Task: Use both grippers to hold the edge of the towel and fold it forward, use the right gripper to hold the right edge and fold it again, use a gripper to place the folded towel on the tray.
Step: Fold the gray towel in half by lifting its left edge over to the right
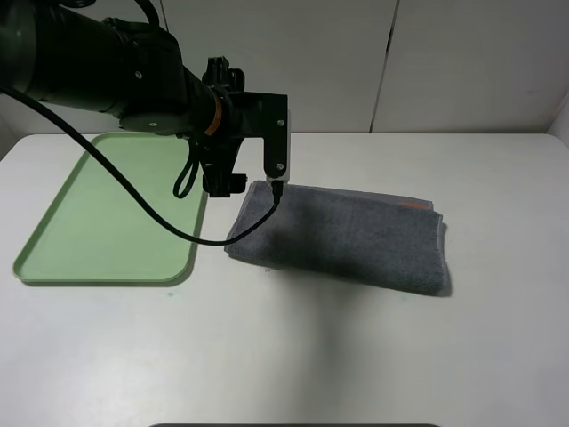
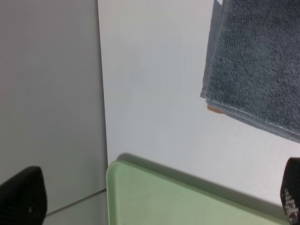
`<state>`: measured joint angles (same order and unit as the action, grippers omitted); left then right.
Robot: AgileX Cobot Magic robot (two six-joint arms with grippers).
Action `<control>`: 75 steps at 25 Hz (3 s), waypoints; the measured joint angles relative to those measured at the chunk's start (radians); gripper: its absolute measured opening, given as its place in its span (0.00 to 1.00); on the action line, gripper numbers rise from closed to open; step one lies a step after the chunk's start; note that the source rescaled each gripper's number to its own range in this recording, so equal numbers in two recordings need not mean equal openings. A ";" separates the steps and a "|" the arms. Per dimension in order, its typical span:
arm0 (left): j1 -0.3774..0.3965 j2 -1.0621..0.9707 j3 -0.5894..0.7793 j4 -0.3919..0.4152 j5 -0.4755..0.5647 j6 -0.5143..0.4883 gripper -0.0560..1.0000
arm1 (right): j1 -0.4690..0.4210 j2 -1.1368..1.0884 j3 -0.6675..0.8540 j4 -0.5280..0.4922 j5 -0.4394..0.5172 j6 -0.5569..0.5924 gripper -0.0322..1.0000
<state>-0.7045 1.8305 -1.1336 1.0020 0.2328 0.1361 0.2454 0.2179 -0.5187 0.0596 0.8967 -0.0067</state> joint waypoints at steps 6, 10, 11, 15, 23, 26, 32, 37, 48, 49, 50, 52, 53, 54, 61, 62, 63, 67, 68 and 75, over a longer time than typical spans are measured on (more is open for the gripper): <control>0.000 0.000 0.000 0.000 0.000 0.000 1.00 | 0.000 -0.144 0.002 0.035 0.007 0.000 1.00; 0.000 0.000 0.000 0.000 0.000 0.000 1.00 | 0.000 -0.209 0.002 0.037 0.009 0.000 1.00; 0.000 0.000 0.000 0.000 0.000 0.000 1.00 | 0.000 -0.219 0.002 0.037 0.009 0.000 1.00; 0.000 0.000 0.000 0.000 0.000 0.000 1.00 | 0.000 -0.224 0.007 -0.009 0.102 0.000 1.00; 0.000 0.000 0.000 0.000 0.000 0.000 1.00 | 0.000 -0.224 0.025 -0.041 0.126 0.019 1.00; 0.000 0.000 0.000 0.000 0.000 0.000 1.00 | 0.000 -0.224 0.026 -0.042 0.126 0.019 1.00; 0.000 0.000 0.000 0.000 -0.001 0.000 1.00 | -0.021 -0.224 0.026 -0.042 0.126 0.019 1.00; 0.000 0.000 0.000 0.000 -0.002 0.000 1.00 | -0.159 -0.224 0.026 -0.042 0.126 0.020 1.00; 0.000 0.000 0.000 0.000 -0.011 0.000 1.00 | -0.285 -0.224 0.026 -0.042 0.126 0.022 1.00; 0.000 0.000 0.000 0.000 -0.014 0.000 1.00 | -0.285 -0.224 0.026 -0.042 0.126 0.022 1.00; 0.000 0.000 0.000 0.000 -0.014 0.000 1.00 | -0.285 -0.224 0.026 -0.042 0.126 0.022 1.00; 0.000 0.000 0.000 0.000 -0.015 0.000 1.00 | -0.285 -0.224 0.026 -0.042 0.126 0.022 1.00; 0.000 0.000 0.000 0.000 -0.015 -0.001 1.00 | -0.285 -0.224 0.026 -0.042 0.126 0.022 1.00; 0.000 0.000 0.000 0.000 -0.015 -0.004 1.00 | -0.285 -0.224 0.026 -0.042 0.126 0.022 1.00; 0.000 0.000 0.000 0.000 -0.014 -0.327 1.00 | -0.285 -0.224 0.026 -0.042 0.126 0.022 1.00; 0.000 0.000 0.000 0.000 -0.012 -0.401 1.00 | -0.285 -0.224 0.026 -0.042 0.126 0.022 1.00; 0.000 0.000 0.000 0.000 -0.011 -0.464 1.00 | -0.285 -0.224 0.026 -0.042 0.126 0.022 1.00; 0.000 0.000 0.000 0.000 0.005 -0.756 1.00 | -0.285 -0.224 0.026 -0.042 0.126 0.022 1.00; 0.000 0.000 0.000 0.000 0.013 -0.822 1.00 | -0.285 -0.224 0.026 -0.042 0.126 0.022 1.00; 0.002 -0.014 -0.008 -0.174 0.130 -1.025 1.00 | -0.285 -0.224 0.026 -0.042 0.126 0.022 1.00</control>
<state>-0.7026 1.8168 -1.1418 0.8279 0.3628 -0.8886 -0.0399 -0.0061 -0.4923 0.0178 1.0231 0.0154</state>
